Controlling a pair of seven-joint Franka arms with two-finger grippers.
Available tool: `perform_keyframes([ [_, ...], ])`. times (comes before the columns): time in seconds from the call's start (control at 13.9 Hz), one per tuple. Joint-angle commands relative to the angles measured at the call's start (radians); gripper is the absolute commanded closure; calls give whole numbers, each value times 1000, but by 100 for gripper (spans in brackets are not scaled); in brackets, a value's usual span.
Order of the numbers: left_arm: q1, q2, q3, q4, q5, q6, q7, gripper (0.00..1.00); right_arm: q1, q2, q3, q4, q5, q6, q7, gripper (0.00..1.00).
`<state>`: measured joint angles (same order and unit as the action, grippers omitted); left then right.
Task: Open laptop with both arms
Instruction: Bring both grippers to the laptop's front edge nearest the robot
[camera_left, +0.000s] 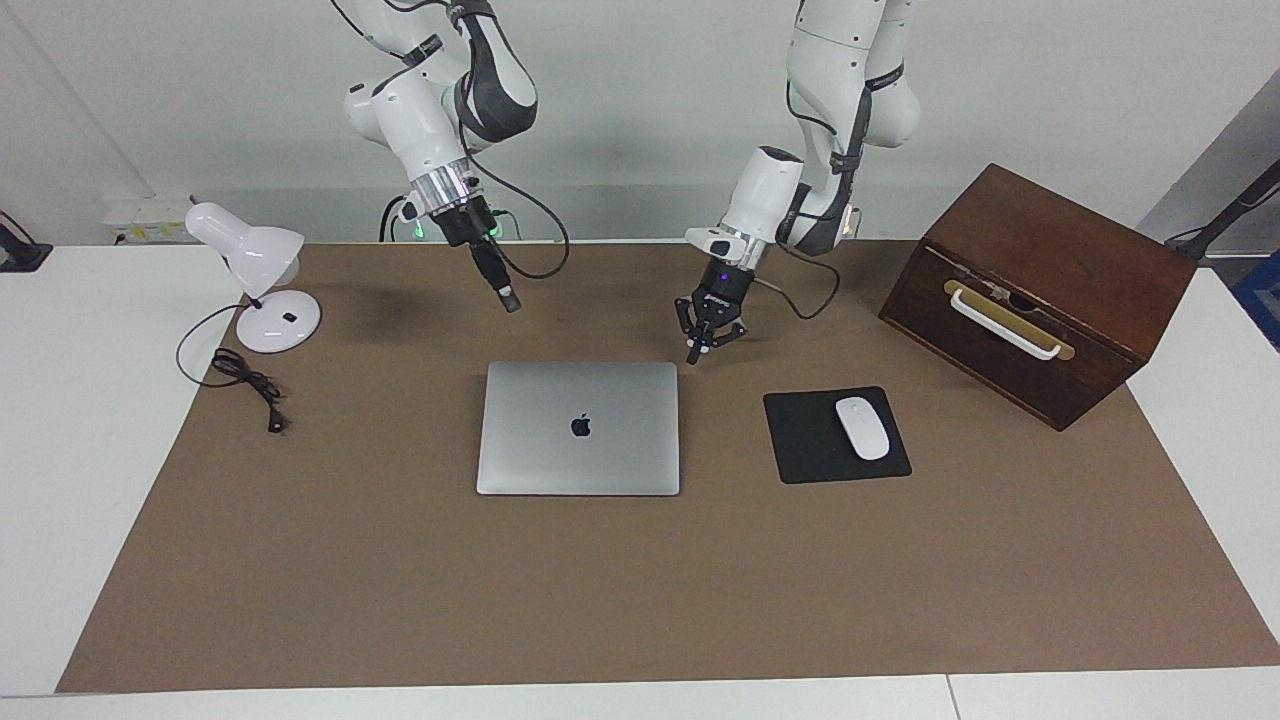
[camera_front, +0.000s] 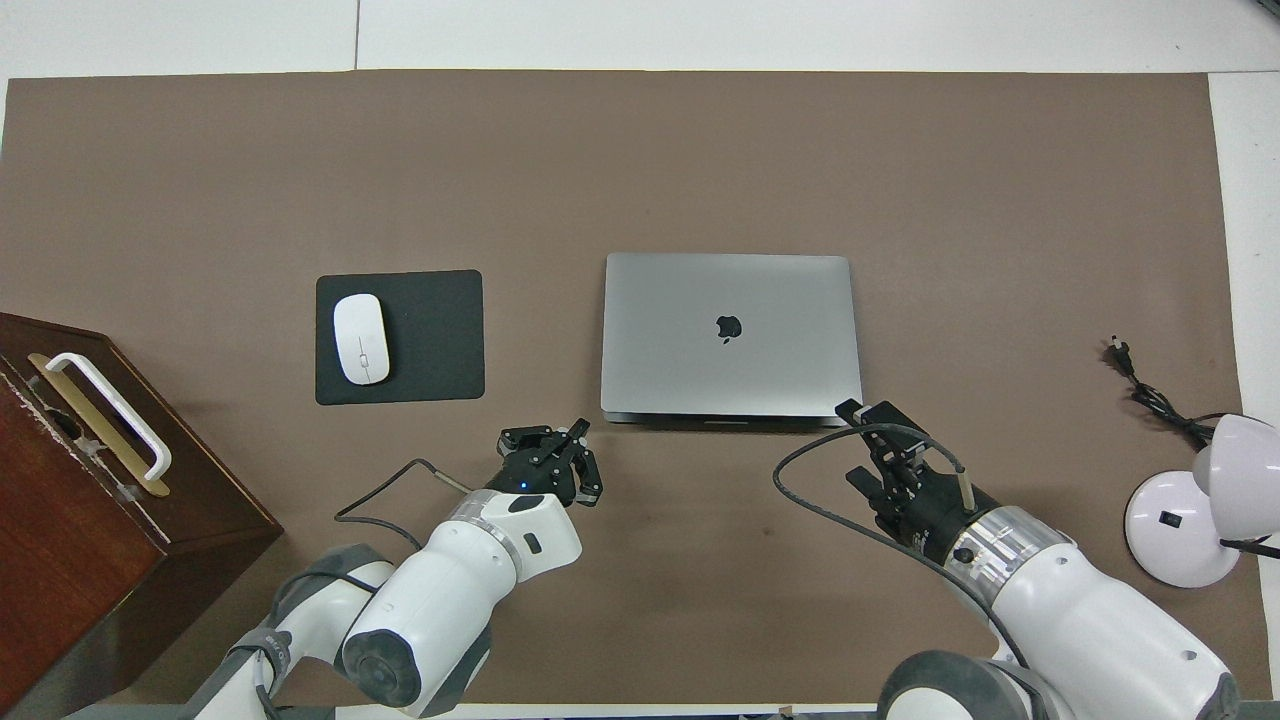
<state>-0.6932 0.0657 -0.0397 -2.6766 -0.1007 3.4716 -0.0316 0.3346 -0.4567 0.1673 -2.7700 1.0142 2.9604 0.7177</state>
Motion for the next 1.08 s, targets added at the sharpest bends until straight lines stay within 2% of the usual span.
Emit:
perform_keyframes([
  [0.0, -49, 5, 17, -13, -13, 23, 24, 100, 0, 24, 9, 12, 41, 25, -40, 0],
  [0.29, -72, 6, 18, -3, -13, -2, 25, 100, 0, 84, 11, 49, 49, 26, -40, 0],
  [1.01, -78, 103, 20, 69, -14, -6, 48, 100, 1, 188, 26, 89, 50, 23, -34, 0],
])
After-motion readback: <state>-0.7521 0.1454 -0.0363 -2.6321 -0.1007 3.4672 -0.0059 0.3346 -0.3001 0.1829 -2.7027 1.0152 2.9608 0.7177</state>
